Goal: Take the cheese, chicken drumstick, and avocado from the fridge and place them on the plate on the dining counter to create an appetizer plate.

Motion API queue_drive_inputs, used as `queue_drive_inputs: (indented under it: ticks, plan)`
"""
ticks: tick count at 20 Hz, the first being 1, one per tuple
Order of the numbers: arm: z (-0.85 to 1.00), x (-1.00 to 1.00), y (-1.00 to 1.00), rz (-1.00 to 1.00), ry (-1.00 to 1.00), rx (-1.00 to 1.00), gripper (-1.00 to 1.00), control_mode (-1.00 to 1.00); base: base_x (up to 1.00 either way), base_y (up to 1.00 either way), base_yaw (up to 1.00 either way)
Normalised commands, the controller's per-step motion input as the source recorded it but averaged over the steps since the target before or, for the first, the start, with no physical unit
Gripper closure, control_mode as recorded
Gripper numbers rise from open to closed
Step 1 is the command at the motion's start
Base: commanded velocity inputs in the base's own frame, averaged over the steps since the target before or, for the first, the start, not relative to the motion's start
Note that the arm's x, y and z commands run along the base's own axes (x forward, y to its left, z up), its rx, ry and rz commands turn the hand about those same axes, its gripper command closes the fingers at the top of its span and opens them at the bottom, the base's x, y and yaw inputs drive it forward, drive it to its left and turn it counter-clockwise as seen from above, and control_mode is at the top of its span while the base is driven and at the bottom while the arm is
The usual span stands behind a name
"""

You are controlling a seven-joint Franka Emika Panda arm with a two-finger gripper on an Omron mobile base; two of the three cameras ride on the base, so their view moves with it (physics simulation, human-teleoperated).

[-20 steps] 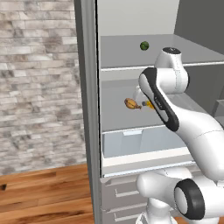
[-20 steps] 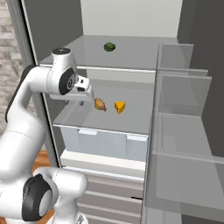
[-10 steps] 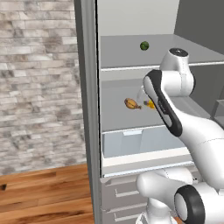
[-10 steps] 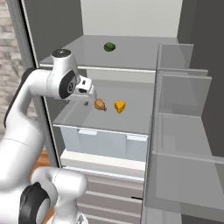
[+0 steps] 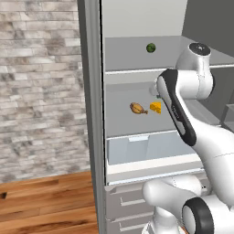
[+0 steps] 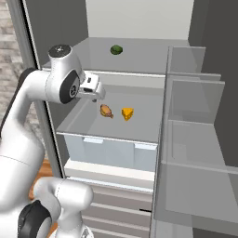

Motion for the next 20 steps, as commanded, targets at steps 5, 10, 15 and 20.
queue_drive_inputs:
  ticks: [5, 10, 15, 20]
  plan:
    - [0.54, 0.21, -0.05, -0.06, -0.05, 0.0, -1.0, -1.0, 0.0, 0.0, 0.0]
    - [0.33, 0.37, -0.16, -0.01, -0.05, 0.05, -1.0, -1.0, 0.0, 0.0, 0.0]
    - [0.22, 0.43, -0.15, 0.0, -0.01, 0.07, -1.0, -1.0, 0.0, 0.0, 0.0]
    - [0.2, 0.38, -0.01, -0.01, -0.01, 0.01, -1.0, -1.0, 0.0, 0.0, 0.0]
